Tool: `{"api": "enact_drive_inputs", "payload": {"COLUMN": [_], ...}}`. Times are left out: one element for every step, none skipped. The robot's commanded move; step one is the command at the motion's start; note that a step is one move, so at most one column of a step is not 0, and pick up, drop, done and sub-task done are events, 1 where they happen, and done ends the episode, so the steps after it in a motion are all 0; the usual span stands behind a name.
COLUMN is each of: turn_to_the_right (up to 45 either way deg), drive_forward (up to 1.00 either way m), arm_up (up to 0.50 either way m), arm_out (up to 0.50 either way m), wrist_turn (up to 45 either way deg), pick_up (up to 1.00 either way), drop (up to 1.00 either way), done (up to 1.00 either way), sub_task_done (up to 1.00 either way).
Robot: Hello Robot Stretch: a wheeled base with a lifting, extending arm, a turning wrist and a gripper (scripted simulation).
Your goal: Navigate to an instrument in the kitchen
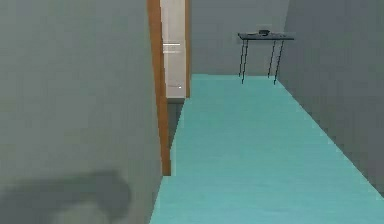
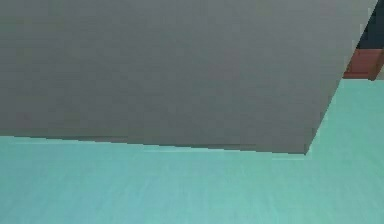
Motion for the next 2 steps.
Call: {"api": "enact_drive_inputs", "payload": {"turn_to_the_right": [45.0,45.0], "drive_forward": [0.0,0.0], "arm_up": [0.0,0.0], "arm_out": [0.0,0.0], "wrist_turn": [0.0,0.0], "pick_up": [0.0,0.0], "drop": [0.0,0.0], "done": [0.0,0.0], "sub_task_done": [0.0,0.0]}}
